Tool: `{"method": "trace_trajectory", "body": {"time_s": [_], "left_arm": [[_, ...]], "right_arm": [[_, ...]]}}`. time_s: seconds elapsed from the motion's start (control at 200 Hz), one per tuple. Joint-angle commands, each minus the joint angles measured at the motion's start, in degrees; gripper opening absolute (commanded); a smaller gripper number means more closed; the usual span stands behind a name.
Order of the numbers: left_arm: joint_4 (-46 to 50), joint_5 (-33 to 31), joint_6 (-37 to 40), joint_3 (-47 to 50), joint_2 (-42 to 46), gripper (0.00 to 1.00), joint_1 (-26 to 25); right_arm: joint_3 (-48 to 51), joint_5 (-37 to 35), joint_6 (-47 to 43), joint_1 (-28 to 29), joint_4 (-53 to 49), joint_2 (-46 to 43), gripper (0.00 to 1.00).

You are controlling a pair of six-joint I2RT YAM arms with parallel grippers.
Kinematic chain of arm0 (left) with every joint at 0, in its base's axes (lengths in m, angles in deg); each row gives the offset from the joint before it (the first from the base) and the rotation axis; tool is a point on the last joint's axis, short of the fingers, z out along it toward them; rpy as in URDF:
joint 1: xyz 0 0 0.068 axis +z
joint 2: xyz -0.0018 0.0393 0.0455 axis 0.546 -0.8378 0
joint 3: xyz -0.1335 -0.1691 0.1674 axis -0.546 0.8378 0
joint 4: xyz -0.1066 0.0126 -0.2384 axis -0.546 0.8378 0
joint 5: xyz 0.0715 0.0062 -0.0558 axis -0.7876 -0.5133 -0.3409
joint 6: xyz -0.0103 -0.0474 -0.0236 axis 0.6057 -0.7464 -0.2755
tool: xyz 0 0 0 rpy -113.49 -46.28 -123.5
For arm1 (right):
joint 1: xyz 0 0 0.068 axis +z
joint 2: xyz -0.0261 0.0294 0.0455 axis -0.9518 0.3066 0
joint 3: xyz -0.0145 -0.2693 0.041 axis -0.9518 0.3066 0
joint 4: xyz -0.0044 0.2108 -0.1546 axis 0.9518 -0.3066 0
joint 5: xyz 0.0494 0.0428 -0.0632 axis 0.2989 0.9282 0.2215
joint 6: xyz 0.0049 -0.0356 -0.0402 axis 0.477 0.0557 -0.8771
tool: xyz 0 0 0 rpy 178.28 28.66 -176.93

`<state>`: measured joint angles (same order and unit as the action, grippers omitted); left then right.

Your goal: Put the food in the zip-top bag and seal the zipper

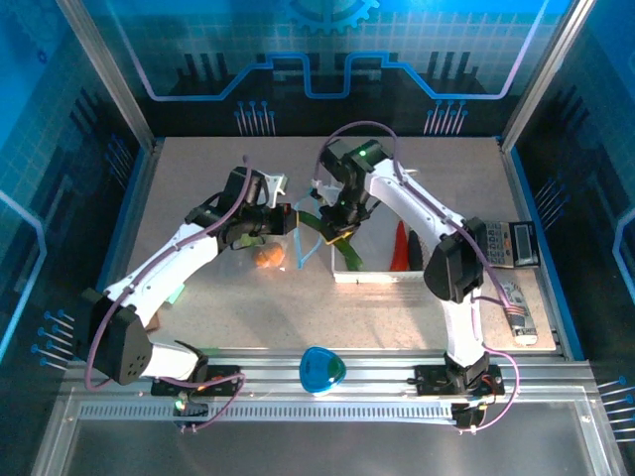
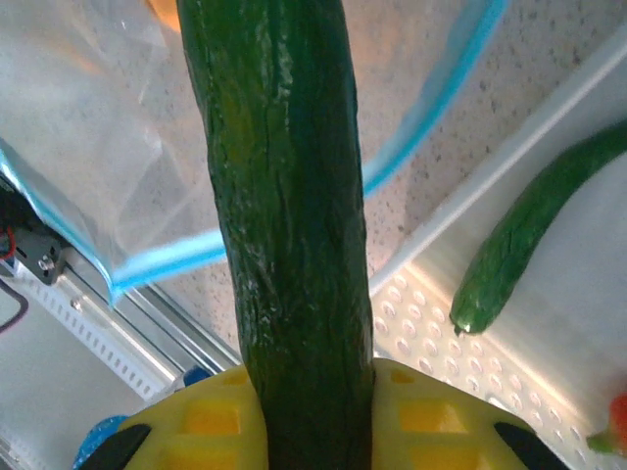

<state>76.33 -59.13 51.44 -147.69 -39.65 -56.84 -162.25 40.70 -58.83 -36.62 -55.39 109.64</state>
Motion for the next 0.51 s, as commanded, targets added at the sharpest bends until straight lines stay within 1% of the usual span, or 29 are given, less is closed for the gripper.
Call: {"method": "trace_trajectory", "body": {"time_s": [0.0,0.235,0.345,0.5], "left_arm": [[-2.1,2.0,-1.2,0.3,0.3,0.0,-0.8],[-2.0,2.4,-1.4,0.0,0.4,0.0,-1.1],[-2.1,2.9,-1.6,-0.3,0.4,0.0,-1.1],[-1.8,3.2,-1.7,-0.8,0.5,0.0,-1.0]], "right_arm": [[-6.2,0.8,1.8,0.6,-2.5,3.3,0.21],[-14.5,1.8,5.0,0.5,-0.2,8.1,0.22],[-14.5,4.1,7.2,0.5,3.6,8.9,0.22],[-12.1,7.2,9.4,0.9,8.5,8.6,0.22]]}}
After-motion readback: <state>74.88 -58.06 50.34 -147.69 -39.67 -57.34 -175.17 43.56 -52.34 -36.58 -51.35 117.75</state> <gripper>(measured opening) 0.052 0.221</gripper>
